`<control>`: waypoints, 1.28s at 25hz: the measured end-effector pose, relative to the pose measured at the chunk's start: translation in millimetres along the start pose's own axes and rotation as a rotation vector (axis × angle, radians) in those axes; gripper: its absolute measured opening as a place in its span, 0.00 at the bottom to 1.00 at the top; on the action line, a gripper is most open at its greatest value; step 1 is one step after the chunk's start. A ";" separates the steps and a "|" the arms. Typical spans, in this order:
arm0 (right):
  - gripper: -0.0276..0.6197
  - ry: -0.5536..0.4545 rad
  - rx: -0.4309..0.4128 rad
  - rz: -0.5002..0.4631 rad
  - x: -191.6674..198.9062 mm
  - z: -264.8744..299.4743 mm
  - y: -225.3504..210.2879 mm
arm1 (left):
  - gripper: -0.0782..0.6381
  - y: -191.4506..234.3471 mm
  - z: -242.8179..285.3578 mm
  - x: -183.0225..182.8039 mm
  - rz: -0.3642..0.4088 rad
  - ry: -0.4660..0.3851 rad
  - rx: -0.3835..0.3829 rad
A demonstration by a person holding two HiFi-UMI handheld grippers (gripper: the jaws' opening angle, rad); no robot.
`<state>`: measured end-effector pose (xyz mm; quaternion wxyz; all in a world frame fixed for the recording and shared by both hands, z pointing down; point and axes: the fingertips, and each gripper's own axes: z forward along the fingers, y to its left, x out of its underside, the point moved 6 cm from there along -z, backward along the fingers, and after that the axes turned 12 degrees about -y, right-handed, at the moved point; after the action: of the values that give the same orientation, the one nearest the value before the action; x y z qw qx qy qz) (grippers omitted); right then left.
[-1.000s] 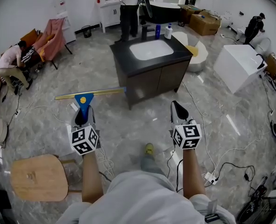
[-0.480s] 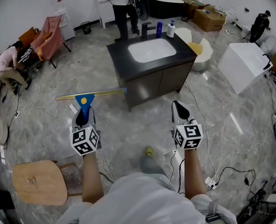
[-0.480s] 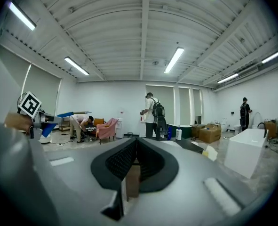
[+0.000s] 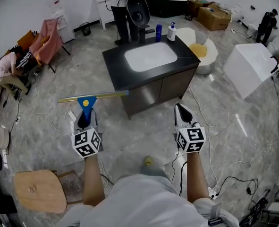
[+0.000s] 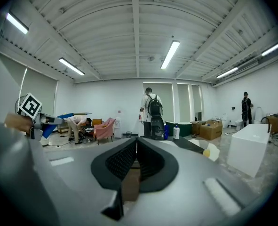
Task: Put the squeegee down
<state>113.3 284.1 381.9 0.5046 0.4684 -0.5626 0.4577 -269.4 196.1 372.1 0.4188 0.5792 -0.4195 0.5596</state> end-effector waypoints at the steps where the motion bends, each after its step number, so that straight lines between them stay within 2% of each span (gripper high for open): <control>1: 0.05 0.000 -0.001 0.005 -0.1 7.7 -9.5 | 0.29 -5.8 9.9 -0.7 0.002 0.001 -0.001; 6: 0.05 0.000 -0.024 0.016 -0.8 40.2 -40.8 | 0.29 -25.3 46.0 -4.5 0.010 0.003 -0.013; 16: 0.05 0.012 -0.051 0.024 8.8 84.0 -73.1 | 0.29 -38.3 93.7 2.0 0.007 0.008 -0.031; 32: 0.05 0.035 -0.048 0.018 30.7 187.8 -93.4 | 0.29 -11.8 204.0 23.5 -0.014 0.018 -0.016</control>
<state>178.0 83.3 402.9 0.5214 0.4431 -0.5686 0.4566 -197.0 4.4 390.7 0.4309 0.5738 -0.4161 0.5586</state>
